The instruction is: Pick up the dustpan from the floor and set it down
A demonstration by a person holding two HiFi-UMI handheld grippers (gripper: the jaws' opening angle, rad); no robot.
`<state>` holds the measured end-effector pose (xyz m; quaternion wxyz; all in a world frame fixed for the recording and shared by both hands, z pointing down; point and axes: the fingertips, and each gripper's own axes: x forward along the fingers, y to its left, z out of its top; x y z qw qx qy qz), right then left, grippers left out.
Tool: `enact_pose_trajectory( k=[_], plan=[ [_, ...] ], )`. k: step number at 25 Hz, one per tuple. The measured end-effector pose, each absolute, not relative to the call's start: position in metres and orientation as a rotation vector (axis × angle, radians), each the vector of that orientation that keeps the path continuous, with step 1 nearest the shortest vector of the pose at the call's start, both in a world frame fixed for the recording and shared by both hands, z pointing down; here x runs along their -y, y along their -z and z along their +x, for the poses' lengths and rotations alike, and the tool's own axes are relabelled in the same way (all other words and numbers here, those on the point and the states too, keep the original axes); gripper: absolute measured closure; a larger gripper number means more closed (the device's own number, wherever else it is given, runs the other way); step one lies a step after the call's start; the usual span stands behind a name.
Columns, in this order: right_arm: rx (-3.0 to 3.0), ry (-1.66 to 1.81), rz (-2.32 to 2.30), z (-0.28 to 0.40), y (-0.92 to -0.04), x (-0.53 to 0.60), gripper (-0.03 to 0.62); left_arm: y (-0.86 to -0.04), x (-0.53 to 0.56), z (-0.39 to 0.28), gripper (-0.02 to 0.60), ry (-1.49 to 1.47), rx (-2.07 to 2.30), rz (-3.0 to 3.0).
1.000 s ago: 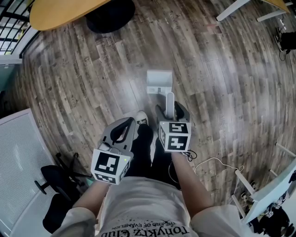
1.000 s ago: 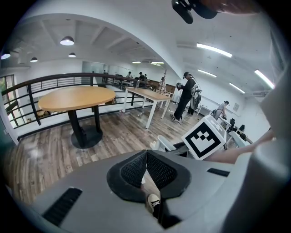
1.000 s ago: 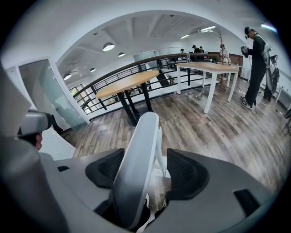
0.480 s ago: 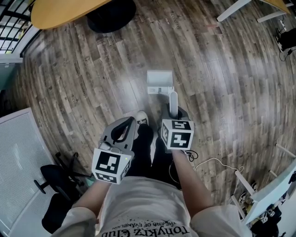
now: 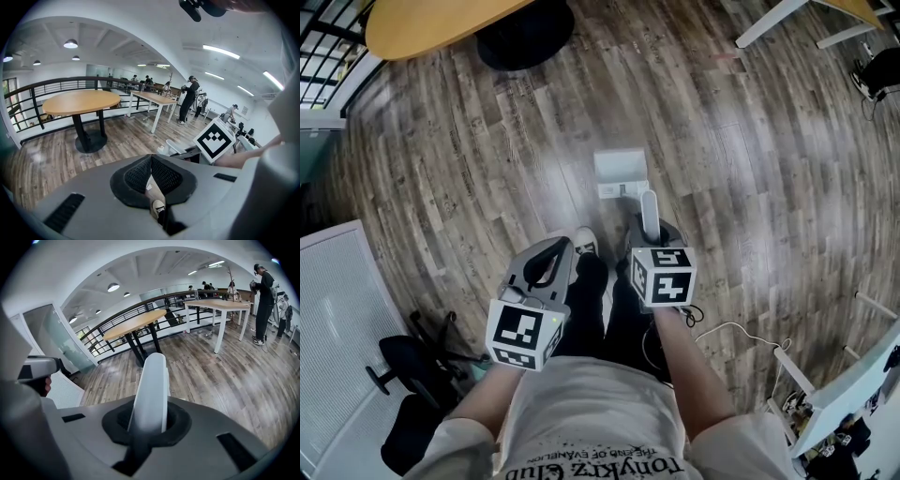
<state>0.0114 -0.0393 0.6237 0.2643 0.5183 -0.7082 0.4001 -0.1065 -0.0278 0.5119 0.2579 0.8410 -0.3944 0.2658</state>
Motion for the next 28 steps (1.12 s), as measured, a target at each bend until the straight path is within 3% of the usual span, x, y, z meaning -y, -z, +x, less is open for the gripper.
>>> enact_pose_trajectory(
  k=[28],
  plan=[
    [2.064, -0.897, 1.226, 0.026, -0.479, -0.013, 0.551, -0.432, -0.004, -0.096, 0.558, -0.614, 1.142, 2.362]
  ],
)
